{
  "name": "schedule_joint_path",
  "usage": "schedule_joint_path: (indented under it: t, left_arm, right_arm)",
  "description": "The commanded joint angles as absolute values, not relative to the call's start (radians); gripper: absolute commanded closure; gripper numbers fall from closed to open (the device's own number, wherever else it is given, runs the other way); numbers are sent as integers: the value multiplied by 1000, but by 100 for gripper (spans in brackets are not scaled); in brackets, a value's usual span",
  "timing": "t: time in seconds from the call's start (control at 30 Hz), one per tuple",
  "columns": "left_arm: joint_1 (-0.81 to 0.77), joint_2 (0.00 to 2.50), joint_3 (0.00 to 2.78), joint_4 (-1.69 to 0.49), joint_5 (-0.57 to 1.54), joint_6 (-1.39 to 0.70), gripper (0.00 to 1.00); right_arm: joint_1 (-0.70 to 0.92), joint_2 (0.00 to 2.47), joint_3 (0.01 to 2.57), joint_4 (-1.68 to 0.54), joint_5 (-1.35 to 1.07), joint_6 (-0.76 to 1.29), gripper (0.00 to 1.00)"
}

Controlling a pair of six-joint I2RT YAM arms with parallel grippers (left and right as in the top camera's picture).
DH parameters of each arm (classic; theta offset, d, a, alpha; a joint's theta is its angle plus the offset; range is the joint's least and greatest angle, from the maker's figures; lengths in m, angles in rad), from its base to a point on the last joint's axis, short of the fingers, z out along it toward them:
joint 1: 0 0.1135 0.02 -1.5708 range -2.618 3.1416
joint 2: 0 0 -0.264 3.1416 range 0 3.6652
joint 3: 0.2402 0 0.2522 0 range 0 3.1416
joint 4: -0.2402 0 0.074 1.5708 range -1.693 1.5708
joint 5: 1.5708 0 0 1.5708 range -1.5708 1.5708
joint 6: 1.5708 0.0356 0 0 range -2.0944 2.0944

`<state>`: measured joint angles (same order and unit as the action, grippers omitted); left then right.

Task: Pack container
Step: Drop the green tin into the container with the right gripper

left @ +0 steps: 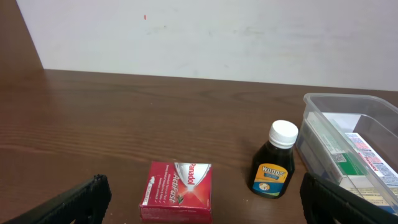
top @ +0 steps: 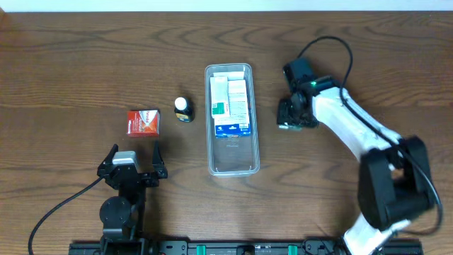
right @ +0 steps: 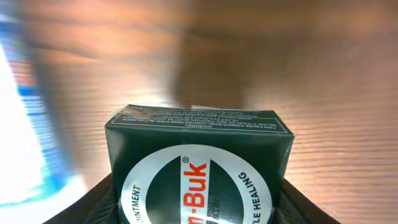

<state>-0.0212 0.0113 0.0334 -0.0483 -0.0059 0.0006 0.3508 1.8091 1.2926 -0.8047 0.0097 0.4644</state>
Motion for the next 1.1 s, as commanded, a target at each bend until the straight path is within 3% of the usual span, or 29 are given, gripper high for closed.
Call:
schedule_joint_path:
  t: [0.0, 0.2, 0.4, 0.7, 0.83, 1.07]
  left_arm:
    - [-16, 7, 4, -70, -11, 7, 2]
    - [-16, 7, 4, -70, -11, 7, 2]
    - [-16, 7, 4, -70, -11, 7, 2]
    - [-16, 7, 4, -70, -11, 7, 2]
    - [-16, 7, 4, -70, -11, 7, 2]
    - [-16, 7, 4, -70, -11, 7, 2]
  right_arm:
    - [417, 1651, 1356, -804, 19, 421, 51]
    - [570, 1550, 1365, -730, 57, 421, 48]
    - [682, 1643, 1365, -605, 83, 450, 46]
    - [672, 1824, 1365, -522, 92, 520, 40]
    - [652, 1833, 1365, -511, 116, 519, 28]
    - [648, 1817, 1408, -517, 97, 477, 21]
